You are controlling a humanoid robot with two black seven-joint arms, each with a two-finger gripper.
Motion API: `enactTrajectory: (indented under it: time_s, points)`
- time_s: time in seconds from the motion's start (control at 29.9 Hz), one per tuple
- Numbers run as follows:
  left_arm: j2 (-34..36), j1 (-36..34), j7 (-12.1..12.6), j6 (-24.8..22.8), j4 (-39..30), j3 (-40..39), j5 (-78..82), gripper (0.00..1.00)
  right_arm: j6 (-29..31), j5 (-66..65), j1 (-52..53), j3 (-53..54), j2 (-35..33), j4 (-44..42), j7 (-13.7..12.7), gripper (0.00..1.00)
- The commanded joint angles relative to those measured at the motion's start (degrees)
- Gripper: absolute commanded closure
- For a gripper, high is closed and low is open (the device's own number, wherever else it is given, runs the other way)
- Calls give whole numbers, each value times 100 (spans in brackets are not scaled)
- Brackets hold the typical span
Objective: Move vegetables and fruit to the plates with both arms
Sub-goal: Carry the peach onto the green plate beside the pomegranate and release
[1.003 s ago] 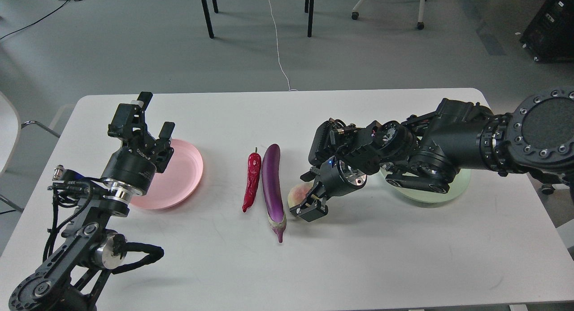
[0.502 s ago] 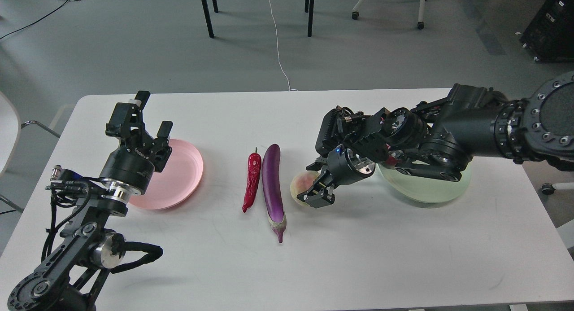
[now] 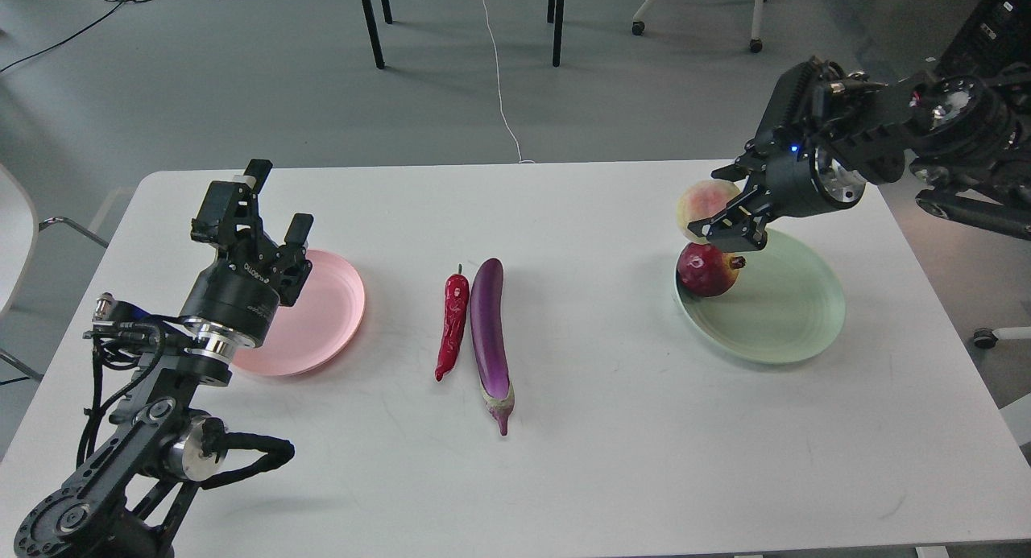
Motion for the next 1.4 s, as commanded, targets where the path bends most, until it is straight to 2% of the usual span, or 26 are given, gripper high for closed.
enactTrajectory:
  time_s: [0.0,0.37,0.57,0.87,0.94,1.0,1.1,1.37]
  points:
    - [0,0,0,-9,-10,2,0,0,0,-189,-103,-14,-347,-35,0,59]
    - [-9,0,0,-9,-18,10,0,0,0,-312,-824,-14,-593,-211,0,55]
    - [-9,0,0,-9,-18,10,0,0,-52,-304,-1228,91,-576,-369,0,43]
    - [-9,8,0,0,-18,19,0,0,-175,-286,-1861,425,-392,-826,0,37]
    - [-9,8,0,0,-18,19,0,0,-184,-286,-1905,496,-374,-826,0,32]
    - [-9,8,0,0,-18,19,9,0,-202,-277,-1923,505,-374,-835,0,19]
    - [8,0,9,0,-18,19,9,0,-202,-269,-1940,505,-374,-835,0,8]
    - [140,0,0,0,-18,28,9,0,-202,-181,-1870,899,-461,-747,0,3]
